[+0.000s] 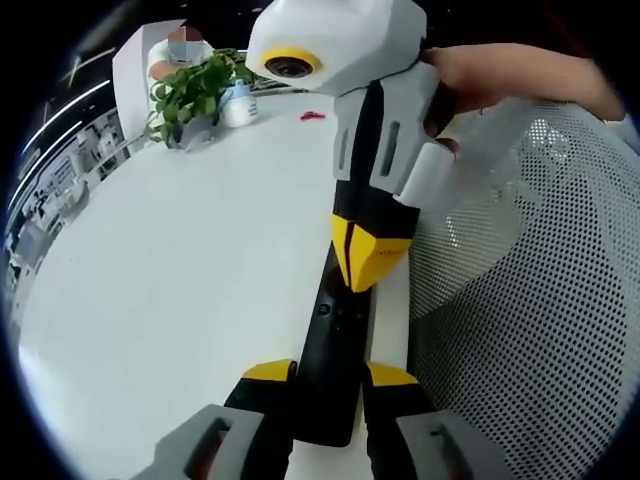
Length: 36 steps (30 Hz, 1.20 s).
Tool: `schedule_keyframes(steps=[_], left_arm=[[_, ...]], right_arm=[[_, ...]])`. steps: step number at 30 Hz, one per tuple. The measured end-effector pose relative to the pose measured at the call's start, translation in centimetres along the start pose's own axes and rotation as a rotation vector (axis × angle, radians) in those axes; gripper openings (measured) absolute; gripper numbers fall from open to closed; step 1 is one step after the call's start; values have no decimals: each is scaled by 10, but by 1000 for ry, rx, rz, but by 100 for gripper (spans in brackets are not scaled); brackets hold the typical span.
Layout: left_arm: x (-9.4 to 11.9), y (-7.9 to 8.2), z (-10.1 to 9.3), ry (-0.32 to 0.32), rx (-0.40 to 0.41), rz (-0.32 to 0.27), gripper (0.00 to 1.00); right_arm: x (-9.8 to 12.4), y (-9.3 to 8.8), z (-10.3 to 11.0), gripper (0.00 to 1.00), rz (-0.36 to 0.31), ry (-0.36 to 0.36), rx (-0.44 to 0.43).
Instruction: Press the specified remote control buttons in sequence, fully releasing each button before pressing the next.
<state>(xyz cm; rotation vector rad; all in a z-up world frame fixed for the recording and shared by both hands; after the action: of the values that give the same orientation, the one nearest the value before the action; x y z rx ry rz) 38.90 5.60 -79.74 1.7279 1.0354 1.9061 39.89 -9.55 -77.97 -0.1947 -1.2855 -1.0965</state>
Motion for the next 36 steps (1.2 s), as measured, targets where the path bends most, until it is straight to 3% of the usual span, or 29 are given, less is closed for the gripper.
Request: schedule_keyframes(steps=[10, 18, 24, 26, 27, 28, 34, 36], left_arm=[[1, -3, -1, 3, -4, -26, 26], [0, -4, -1, 9, 0, -38, 26], [0, -5, -3, 18, 7, -56, 26], [0, -5, -3, 23, 9, -61, 26], [0, -5, -3, 25, 11, -63, 26], [0, -5, -3, 23, 10, -62, 26], [-1, -4, -5, 40, 23, -48, 26], [-2, -3, -8, 50, 26, -41, 26]], right_arm=[[1, -3, 0, 0, 68, -9, 36], [1, -2, -3, 0, 65, 7, 20], [0, 2, 3, 0, 21, 37, 7], [0, 0, 2, 0, 24, 9, 16], [2, -4, -1, 0, 65, -42, 31], [1, -1, 1, 0, 36, -7, 10], [-1, 1, 2, 0, 57, -20, 71], [0, 1, -3, 0, 54, 5, -19]])
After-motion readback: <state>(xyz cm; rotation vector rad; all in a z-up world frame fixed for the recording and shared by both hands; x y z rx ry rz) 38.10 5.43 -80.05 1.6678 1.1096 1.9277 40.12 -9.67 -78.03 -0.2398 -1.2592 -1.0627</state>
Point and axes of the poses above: the point that each gripper's makers call its tool centre point, and the gripper's own axes: x roughly backward along the fingers, z roughly to its left, y roughly out of its top, the point moved 10 cm from there along x, roughly backward along the fingers, and after that the axes turned 8 degrees about -z, right-handed, at the moved point
